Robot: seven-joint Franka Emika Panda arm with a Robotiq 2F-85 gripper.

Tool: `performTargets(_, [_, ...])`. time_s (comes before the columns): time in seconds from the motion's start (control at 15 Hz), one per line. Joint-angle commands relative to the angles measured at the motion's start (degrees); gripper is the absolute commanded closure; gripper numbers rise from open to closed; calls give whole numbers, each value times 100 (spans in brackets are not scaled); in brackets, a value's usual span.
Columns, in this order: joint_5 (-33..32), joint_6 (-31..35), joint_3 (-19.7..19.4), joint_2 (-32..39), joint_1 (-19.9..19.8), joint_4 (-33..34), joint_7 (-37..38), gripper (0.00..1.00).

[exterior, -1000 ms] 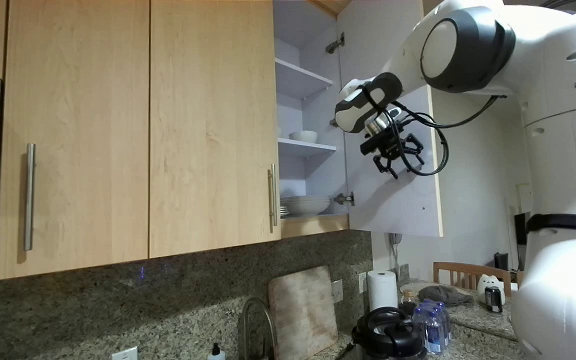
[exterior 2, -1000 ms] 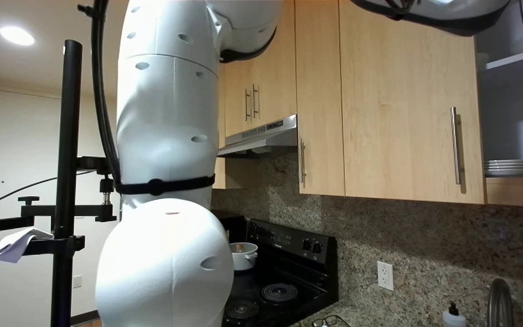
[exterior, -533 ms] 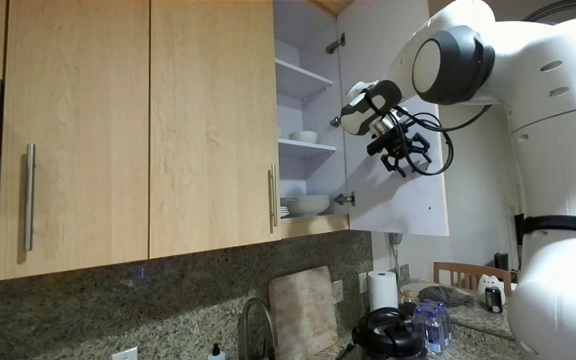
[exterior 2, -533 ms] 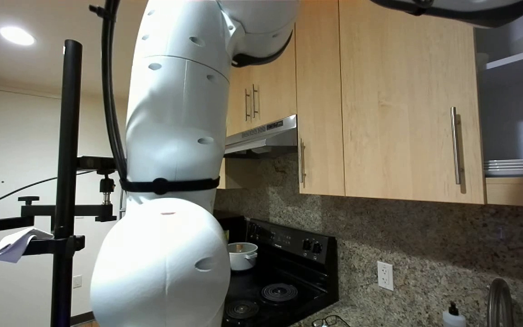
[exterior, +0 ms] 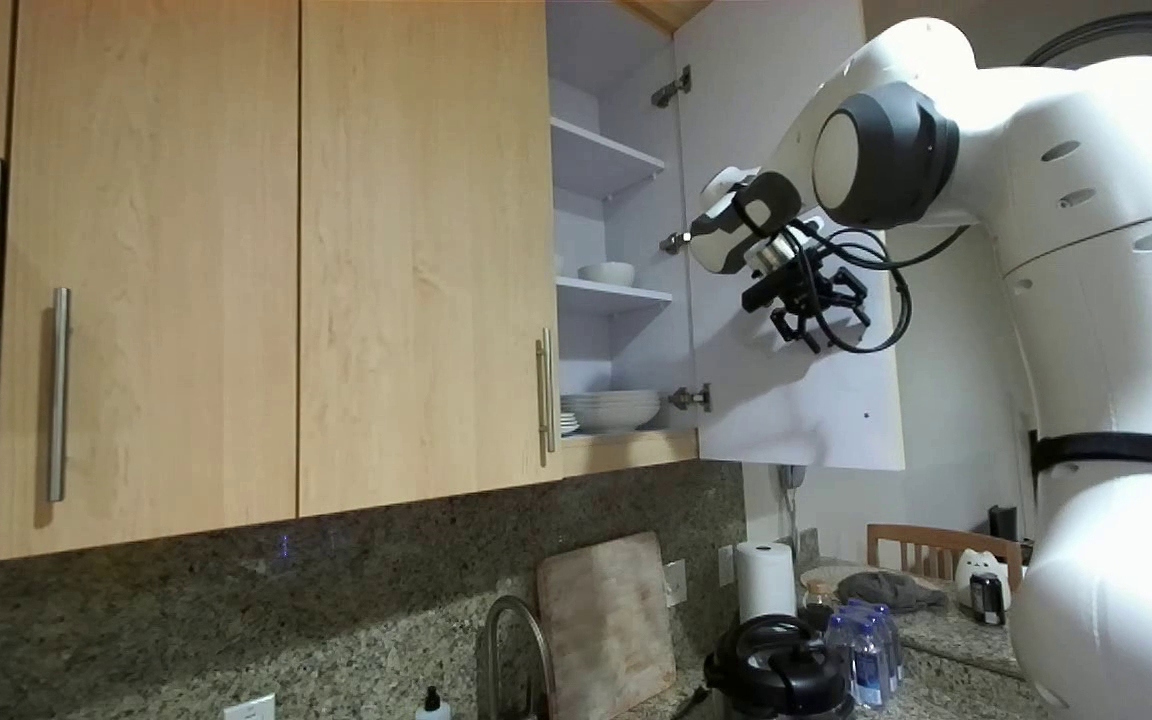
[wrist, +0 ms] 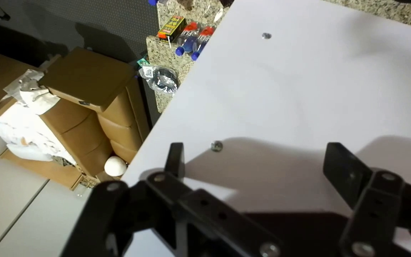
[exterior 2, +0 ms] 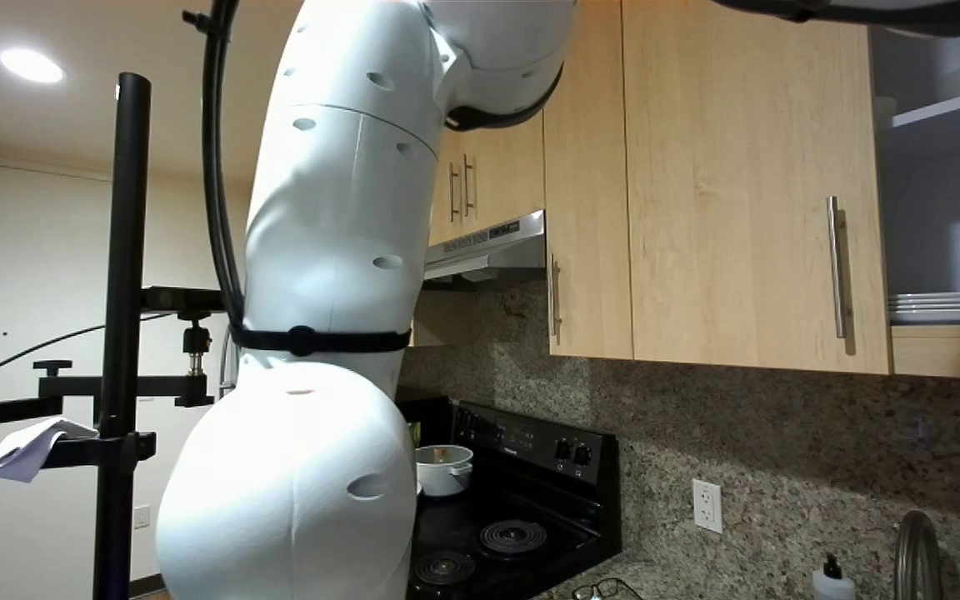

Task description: Open the right upper cabinet door

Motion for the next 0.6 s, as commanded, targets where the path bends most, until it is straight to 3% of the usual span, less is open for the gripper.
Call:
performTargets(0.0, [185,204,-96,283,-179,305,-37,0])
performTargets(0.53, [611,265,-46,209,-184,299,-200,0])
